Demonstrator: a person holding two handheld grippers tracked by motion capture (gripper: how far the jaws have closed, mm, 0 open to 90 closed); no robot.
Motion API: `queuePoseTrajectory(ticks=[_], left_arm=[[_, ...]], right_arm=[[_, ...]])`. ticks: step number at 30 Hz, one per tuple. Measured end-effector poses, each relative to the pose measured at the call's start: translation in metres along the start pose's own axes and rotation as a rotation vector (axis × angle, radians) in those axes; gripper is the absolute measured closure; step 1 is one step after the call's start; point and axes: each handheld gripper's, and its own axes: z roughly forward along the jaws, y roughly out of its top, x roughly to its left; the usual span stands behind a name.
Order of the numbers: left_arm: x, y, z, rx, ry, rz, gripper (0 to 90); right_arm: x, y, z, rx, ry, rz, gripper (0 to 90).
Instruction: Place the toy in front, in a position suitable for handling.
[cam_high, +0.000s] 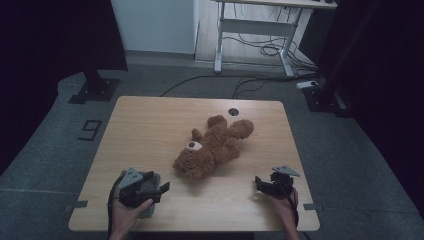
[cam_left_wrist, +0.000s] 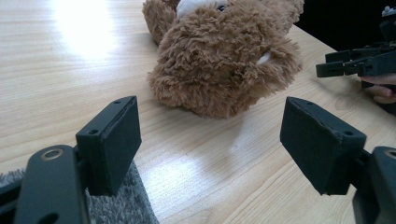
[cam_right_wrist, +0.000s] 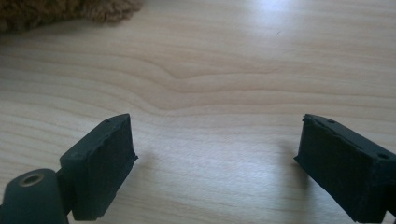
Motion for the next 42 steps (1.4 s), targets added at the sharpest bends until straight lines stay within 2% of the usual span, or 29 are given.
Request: queuePoseTrajectory(ticks=[4,11,14,17,20,27,32,37,41,42], left_arm=[[-0.001,0.000,0.001,0.002,-0.006,0.000,19.8],[-0.004,0.001,-0.002,0.002,-0.013,0.000,18.6],[-0.007,0.005,-0.008,-0.012,0.005,0.019,17.8],[-0.007,0.006,-0.008,-0.013,0.019,0.025,18.5],[-0.007,0.004,-0.005,-0.005,0.029,0.021,20.4],[-0.011,0.000,0.005,0.026,0.018,0.018,21.5],[-0.013,-0.001,0.012,0.046,0.015,0.021,20.4],[-0.015,0.001,0.019,0.052,0.005,0.010,16.8],[-0.020,0.008,0.023,0.053,-0.008,0.013,15.0],[-0.024,0.014,0.027,0.050,-0.004,0.019,14.6]], right_arm=[[-0.004,0.000,-0.006,-0.035,0.017,0.016,11.5],[-0.003,0.000,-0.010,-0.061,0.055,0.017,12.2],[0.000,0.002,-0.014,-0.079,0.066,-0.008,12.5],[-0.002,0.004,-0.014,-0.090,0.071,-0.010,13.2],[-0.003,0.004,-0.013,-0.093,0.080,-0.008,13.4],[-0.003,0.006,-0.014,-0.112,0.096,-0.023,13.6],[0.003,0.010,-0.012,-0.118,0.118,-0.065,13.6],[0.012,0.020,-0.016,-0.153,0.164,-0.085,13.5],[0.018,0.029,-0.016,-0.177,0.196,-0.094,13.4],[0.024,0.037,-0.015,-0.188,0.216,-0.095,13.5]])
